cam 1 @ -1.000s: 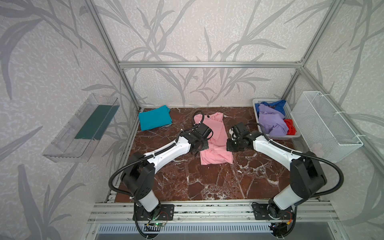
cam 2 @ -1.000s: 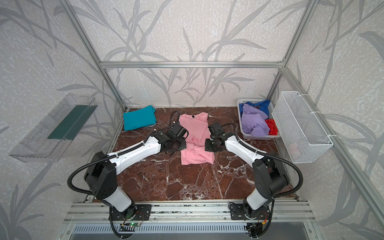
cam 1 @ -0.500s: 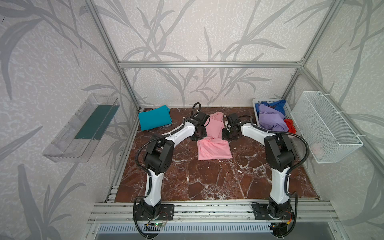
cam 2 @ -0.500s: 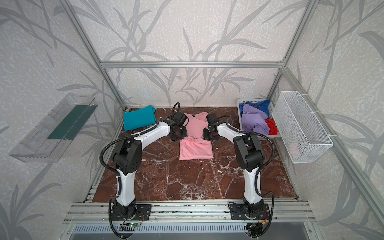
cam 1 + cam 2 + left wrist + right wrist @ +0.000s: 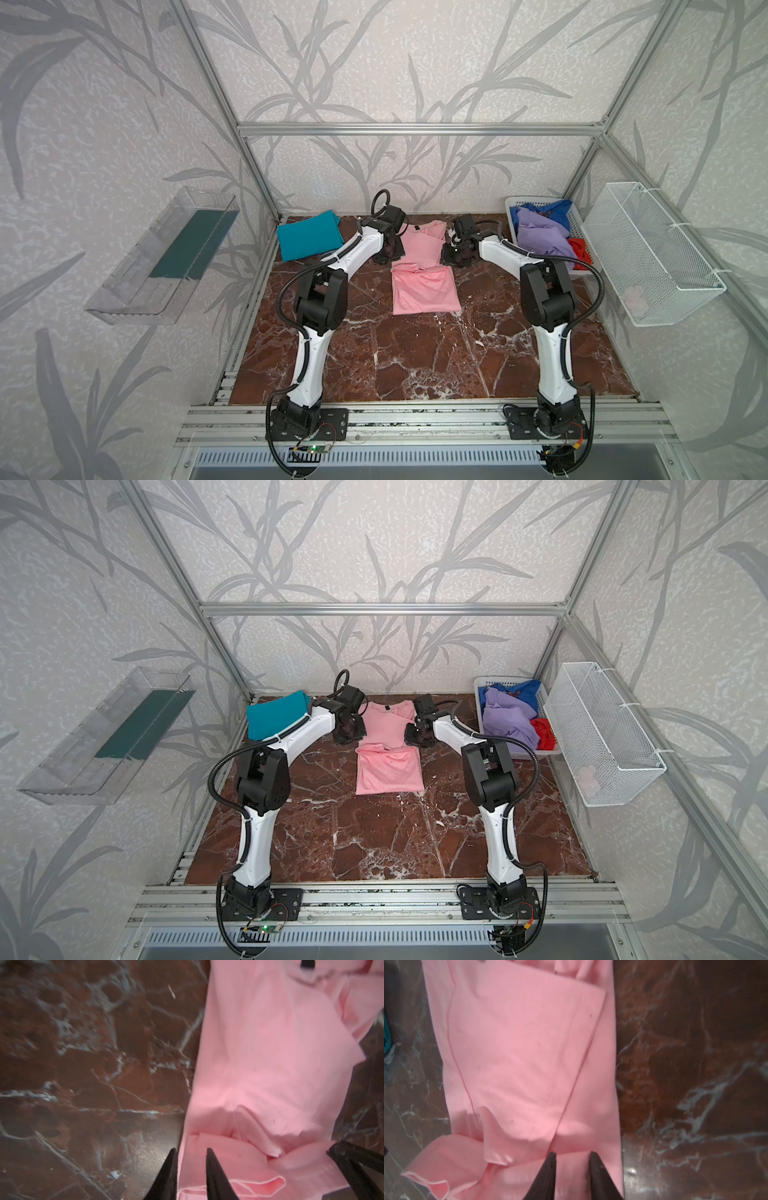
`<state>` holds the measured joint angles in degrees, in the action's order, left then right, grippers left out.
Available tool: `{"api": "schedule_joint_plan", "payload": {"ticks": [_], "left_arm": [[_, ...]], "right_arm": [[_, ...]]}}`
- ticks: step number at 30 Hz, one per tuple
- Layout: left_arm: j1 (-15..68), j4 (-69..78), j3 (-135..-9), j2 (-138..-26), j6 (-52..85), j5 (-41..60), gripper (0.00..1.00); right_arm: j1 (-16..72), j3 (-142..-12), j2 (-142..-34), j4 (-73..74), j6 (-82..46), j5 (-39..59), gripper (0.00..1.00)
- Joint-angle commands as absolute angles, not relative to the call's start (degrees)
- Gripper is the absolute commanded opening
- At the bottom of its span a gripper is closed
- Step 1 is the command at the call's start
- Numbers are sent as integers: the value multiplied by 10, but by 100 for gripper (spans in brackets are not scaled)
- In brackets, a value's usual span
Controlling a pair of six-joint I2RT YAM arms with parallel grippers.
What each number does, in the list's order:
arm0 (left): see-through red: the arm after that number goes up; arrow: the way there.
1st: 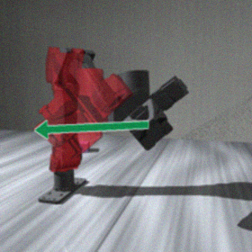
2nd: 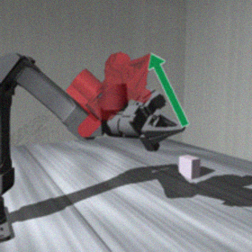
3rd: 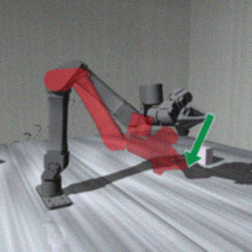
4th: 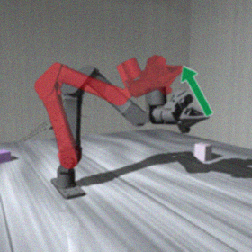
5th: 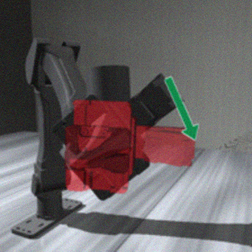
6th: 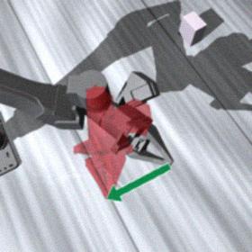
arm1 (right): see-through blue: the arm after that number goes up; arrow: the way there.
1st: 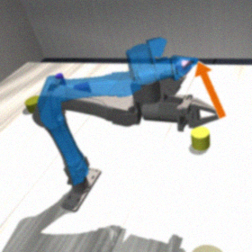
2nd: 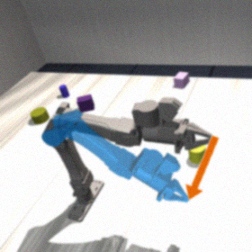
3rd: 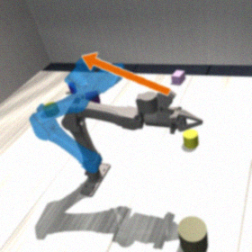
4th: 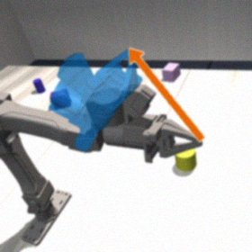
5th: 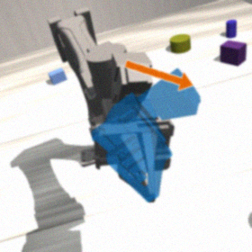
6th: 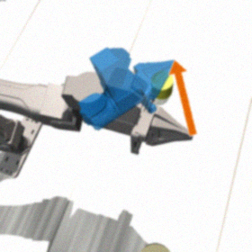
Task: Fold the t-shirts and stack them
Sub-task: 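Lay the hem over the strip's middle and open both grippers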
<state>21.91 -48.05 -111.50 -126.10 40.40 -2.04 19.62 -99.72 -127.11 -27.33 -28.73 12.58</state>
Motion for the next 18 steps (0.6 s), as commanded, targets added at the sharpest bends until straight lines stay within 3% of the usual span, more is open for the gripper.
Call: {"api": "schedule_joint_plan", "payload": {"ticks": [1,3,8,10,14,18], "left_arm": [[195,-528,-1135,-1239,418,-64,30],[202,-505,-1107,-1214,403,-47,29],[270,-486,-1044,-1182,380,5,2],[303,-468,-1009,-1170,378,24,0],[343,-446,-956,-1160,393,49,0],[346,-420,-937,-1178,404,52,0]], "right_arm": [[178,-1030,-1278,-277,-310,141,32],[177,-1028,-1265,-277,-303,144,32],[197,-947,-1183,-259,-268,119,32],[205,-893,-1142,-240,-264,116,25],[225,-801,-1082,-213,-263,116,0],[246,-762,-1079,-197,-265,132,0]]}}
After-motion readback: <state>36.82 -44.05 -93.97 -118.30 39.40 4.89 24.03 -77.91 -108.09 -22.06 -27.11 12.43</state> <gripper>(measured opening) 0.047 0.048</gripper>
